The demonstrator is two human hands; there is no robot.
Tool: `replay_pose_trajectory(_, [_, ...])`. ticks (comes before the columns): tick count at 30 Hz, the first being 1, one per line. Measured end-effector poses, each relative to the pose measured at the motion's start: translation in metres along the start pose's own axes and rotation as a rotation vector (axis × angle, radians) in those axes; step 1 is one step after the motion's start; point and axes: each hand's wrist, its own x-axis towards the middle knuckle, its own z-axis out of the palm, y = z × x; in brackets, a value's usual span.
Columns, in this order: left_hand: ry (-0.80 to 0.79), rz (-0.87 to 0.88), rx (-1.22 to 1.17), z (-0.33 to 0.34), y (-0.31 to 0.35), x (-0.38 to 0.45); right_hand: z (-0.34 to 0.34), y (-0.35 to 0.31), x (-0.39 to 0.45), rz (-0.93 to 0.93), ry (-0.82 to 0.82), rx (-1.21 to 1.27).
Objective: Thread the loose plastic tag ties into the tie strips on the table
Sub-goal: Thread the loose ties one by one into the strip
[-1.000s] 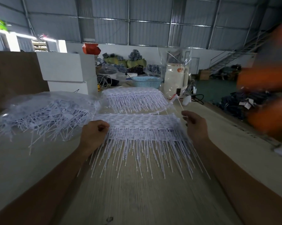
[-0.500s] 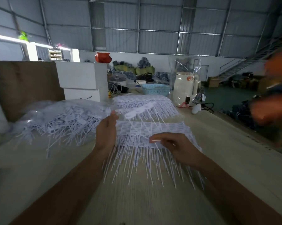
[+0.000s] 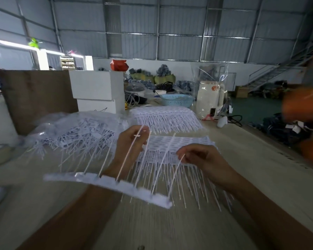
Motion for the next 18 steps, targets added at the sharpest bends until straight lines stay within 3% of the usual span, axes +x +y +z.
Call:
replay_pose_trajectory(4, [-0.309, -0.16, 0.145, 0.004, 0.01, -0.003, 0.002, -0.007, 0.005, 0.112, 0.244, 0.461])
replay_pose_trajectory(7, [-0.558, -0.142, 0.104, 0.011, 0.009, -0.016, -0.001, -0.008, 0.009, 0.203, 0.375, 0.594])
replay_pose_trajectory(12, [-0.538, -0.295, -0.068, 0.017, 0.01, -0.018, -0.006, -0.003, 0.007, 0.329, 0.605, 0.558])
replay_pose_trajectory(14, [-0.574, -0.35, -0.008, 0.016, 0.012, -0.017, -0.006, -0.004, 0.004, 0.305, 0.608, 0.385])
replay_pose_trajectory(18, [-0.594, -0.276, 0.241, 0.021, 0.017, -0.021, 0.004, -0.012, -0.002, 0.038, 0.306, -0.477])
